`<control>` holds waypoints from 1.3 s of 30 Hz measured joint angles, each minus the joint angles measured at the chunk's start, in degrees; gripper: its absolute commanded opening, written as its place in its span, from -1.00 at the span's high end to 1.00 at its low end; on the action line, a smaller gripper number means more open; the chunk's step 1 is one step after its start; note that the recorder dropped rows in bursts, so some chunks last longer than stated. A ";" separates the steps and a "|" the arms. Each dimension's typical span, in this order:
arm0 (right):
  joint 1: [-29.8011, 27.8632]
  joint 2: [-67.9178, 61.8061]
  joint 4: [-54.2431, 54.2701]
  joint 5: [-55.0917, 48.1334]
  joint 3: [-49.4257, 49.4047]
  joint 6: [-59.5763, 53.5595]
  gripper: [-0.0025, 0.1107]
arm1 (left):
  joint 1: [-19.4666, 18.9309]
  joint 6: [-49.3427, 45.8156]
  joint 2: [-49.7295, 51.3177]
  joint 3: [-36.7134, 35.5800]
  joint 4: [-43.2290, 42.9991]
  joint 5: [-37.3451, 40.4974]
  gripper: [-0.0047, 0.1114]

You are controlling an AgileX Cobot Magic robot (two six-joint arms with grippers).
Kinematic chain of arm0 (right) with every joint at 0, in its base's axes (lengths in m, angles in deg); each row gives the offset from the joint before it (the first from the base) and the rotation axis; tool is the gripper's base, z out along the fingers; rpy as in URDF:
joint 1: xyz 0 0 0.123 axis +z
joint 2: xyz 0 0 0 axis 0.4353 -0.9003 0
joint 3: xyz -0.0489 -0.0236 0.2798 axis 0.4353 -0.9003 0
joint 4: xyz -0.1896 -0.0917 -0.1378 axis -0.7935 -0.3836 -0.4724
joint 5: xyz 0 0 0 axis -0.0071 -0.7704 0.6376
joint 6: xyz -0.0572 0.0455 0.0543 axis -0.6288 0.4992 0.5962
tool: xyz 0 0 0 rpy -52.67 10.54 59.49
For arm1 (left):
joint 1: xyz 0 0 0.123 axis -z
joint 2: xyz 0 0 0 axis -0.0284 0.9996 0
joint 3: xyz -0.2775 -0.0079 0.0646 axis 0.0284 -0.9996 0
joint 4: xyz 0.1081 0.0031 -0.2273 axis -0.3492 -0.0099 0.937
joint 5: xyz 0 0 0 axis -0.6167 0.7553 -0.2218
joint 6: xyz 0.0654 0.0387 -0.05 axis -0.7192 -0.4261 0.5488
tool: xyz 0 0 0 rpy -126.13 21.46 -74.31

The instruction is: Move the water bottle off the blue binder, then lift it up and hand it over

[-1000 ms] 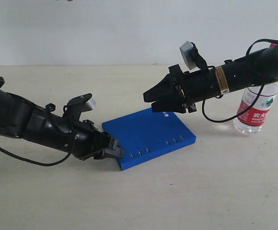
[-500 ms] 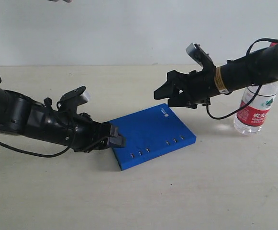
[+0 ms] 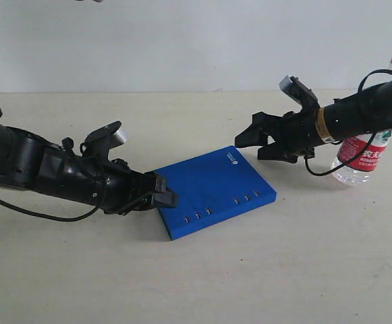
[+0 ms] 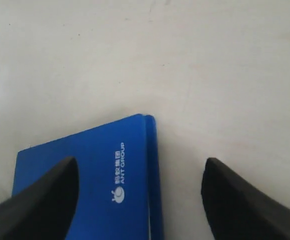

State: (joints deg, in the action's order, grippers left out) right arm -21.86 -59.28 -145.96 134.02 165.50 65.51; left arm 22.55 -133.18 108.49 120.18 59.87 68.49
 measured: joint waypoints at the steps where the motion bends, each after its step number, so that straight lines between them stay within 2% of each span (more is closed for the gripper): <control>1: -0.64 -0.16 0.09 0.94 0.00 0.05 -0.19 | 0.00 0.00 0.00 0.00 0.00 0.00 -0.15; 7: -1.56 -1.97 1.24 7.36 0.13 0.40 -0.19 | 0.00 0.00 0.00 0.00 0.00 0.00 -0.15; 11: -0.41 -3.51 1.59 13.02 0.37 0.28 -0.19 | 0.00 0.04 0.00 0.24 0.00 -0.27 -0.15; 16: 1.45 -4.22 2.28 14.94 0.71 -0.41 -0.18 | -0.19 0.38 0.00 0.33 0.00 -1.73 -0.15; 18: 2.38 -4.30 2.40 14.73 0.84 -1.35 -0.05 | -0.32 0.38 -0.12 0.33 0.00 -2.69 -0.15; 21: 3.36 -4.30 2.22 14.57 1.06 -2.40 0.41 | -0.61 0.49 -0.37 0.33 -0.19 -3.99 -0.15; 23: 4.36 -4.57 2.22 17.18 1.06 -3.48 0.64 | -0.60 0.49 -0.58 0.33 -1.08 -4.52 -0.11; 25: 7.19 -4.96 1.20 22.84 0.69 -3.47 0.77 | -0.75 0.49 -0.58 0.46 -2.76 -4.32 0.11; 26: 7.19 -4.96 1.19 22.93 0.69 -3.47 0.89 | -0.83 0.49 -0.58 0.46 -3.43 -4.59 0.31; 27: 7.29 -4.96 1.11 22.93 0.69 -3.47 0.95 | -0.88 0.64 -1.04 0.46 -4.83 -5.72 0.38; 28: 7.40 -4.96 1.11 22.93 0.69 -3.47 0.96 | -0.98 0.80 -1.33 0.46 -5.56 -6.13 0.49; 29: 7.40 -4.96 1.11 23.05 0.69 -3.47 0.96 | -0.98 0.90 -2.55 0.46 -7.99 -7.63 0.51; 33: 10.09 -5.44 1.96 24.78 0.67 -3.40 0.96 | 0.02 0.79 -8.73 0.83 -10.30 -7.06 0.43; 39: 10.61 -3.84 1.33 24.52 0.08 -3.95 0.96 | 0.10 0.79 -16.18 0.69 -12.20 -9.77 0.39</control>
State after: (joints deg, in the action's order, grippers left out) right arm -11.25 -63.12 -144.63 158.54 165.58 61.55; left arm 22.65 -132.40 92.31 120.86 47.67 58.72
